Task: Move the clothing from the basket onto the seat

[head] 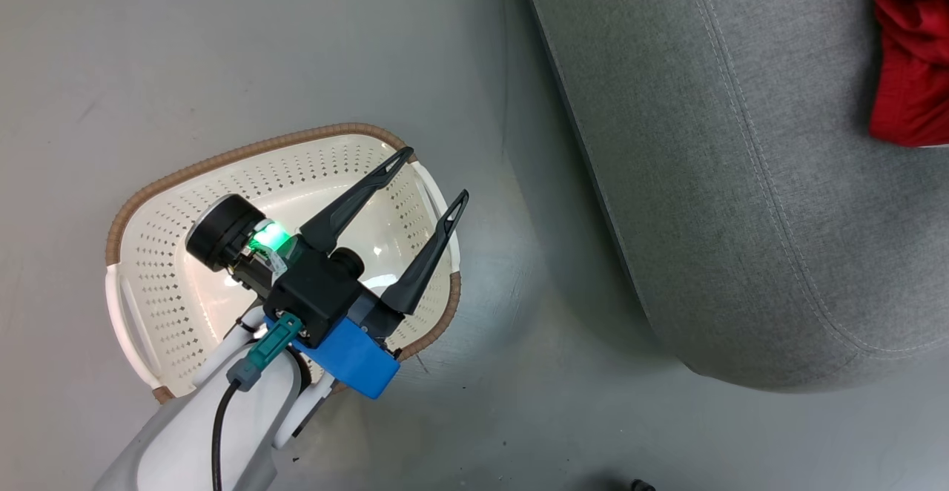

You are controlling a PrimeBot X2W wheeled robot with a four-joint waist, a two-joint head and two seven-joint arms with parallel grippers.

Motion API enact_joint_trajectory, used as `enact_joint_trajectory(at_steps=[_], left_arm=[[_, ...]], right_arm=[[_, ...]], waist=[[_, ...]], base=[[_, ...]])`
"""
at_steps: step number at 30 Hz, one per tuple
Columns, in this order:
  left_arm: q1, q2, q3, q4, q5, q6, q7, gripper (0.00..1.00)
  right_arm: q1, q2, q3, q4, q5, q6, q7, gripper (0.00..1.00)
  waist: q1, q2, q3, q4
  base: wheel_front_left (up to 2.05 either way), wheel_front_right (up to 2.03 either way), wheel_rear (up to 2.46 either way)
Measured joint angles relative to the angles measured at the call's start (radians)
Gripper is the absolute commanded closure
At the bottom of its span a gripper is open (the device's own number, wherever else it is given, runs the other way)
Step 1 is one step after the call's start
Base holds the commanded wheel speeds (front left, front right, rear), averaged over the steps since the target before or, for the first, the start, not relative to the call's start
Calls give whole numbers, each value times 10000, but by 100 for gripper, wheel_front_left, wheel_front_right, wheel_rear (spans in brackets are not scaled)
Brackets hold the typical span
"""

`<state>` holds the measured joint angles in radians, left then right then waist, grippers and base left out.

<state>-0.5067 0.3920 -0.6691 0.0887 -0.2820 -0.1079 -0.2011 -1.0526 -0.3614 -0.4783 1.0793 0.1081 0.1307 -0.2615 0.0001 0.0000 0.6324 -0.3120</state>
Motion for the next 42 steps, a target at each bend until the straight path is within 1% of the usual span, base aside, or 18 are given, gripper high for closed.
enact_joint_trajectory(at_steps=[6,16,21,27,35,42], left_arm=[[-22,-27,-36,44,-65,19,-50,0],[-30,-278,-96,378,-238,59,-309,0],[-24,-499,-96,633,-357,59,-468,0],[188,-865,-15,1012,-543,58,-575,0],[893,-1292,539,1143,-673,54,-606,0],[1712,-1697,1264,1168,-667,-4,-608,0]], right_arm=[[4,79,-130,-58,-320,0,0,0],[285,176,-67,-113,-721,0,0,0],[633,182,25,-203,-830,0,-2,0],[1409,242,194,-360,-928,0,-6,0],[2547,477,508,-792,-947,0,-12,0],[3782,886,871,-1691,-861,0,-12,0]], waist=[[0,0,-109,64],[-1,0,-521,184],[0,0,-853,237],[-1,0,-1478,361],[-1,0,-2537,628],[-2,2,-3437,964]], base=[[0,0,0],[0,0,0],[0,0,0],[0,0,0],[0,0,0],[0,0,0]])
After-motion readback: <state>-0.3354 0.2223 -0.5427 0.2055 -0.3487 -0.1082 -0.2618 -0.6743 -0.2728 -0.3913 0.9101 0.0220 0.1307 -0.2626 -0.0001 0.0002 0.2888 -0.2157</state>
